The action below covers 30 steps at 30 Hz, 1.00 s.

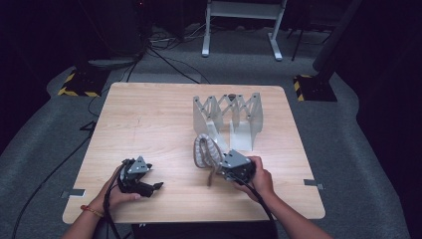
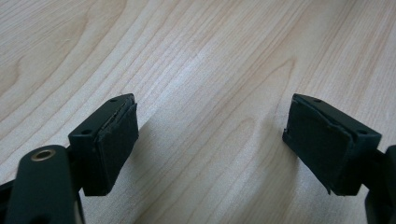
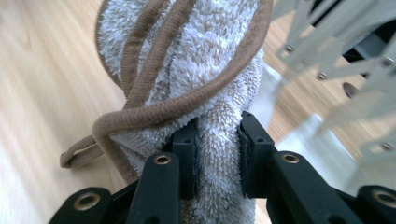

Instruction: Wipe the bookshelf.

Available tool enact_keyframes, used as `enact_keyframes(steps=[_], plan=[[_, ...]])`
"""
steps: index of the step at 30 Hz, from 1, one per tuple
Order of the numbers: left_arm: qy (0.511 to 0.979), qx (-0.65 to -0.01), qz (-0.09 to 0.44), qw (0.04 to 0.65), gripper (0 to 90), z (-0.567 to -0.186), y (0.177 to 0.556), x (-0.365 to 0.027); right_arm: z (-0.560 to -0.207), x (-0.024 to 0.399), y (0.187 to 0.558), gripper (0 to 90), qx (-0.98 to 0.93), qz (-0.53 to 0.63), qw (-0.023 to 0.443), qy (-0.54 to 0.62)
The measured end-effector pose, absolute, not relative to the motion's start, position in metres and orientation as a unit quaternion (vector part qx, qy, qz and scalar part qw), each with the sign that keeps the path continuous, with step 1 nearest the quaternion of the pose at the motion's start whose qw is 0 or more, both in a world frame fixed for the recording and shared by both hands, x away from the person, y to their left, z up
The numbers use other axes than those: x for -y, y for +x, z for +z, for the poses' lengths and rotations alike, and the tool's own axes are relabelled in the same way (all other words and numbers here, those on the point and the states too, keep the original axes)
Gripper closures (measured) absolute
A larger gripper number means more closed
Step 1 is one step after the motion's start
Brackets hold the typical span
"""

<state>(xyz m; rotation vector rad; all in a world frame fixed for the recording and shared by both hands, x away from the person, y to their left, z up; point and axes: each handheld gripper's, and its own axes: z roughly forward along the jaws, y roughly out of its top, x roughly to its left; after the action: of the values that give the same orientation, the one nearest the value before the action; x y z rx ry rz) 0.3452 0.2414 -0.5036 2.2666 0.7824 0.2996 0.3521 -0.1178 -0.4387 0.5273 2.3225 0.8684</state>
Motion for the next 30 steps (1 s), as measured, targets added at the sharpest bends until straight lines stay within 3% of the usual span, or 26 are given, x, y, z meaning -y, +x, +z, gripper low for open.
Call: enact_keyframes(steps=[6, 11, 14, 22, 30], plan=[[0.876, -0.308, 0.116, 0.353, 17.5, -0.503, 0.345, -0.241, -0.424, 0.187, 0.348, 71.8, -0.856, 0.362, 0.279, 0.242], [0.875, -0.315, 0.120, 0.348, 17.6, -0.502, 0.345, -0.241, -0.434, 0.235, 0.355, 70.5, -0.872, 0.312, 0.273, 0.259], [0.876, -0.317, 0.118, 0.345, 17.6, -0.502, 0.345, -0.241, -0.441, 0.262, 0.359, 69.7, -0.880, 0.310, 0.237, 0.271], [0.874, -0.322, 0.122, 0.342, 19.0, -0.501, 0.345, -0.239, -0.458, 0.279, 0.369, 65.9, -0.890, 0.313, 0.194, 0.270], [0.866, -0.331, 0.124, 0.355, 20.4, -0.495, 0.342, -0.238, -0.456, 0.274, 0.373, 41.3, -0.878, 0.361, 0.152, 0.274]])
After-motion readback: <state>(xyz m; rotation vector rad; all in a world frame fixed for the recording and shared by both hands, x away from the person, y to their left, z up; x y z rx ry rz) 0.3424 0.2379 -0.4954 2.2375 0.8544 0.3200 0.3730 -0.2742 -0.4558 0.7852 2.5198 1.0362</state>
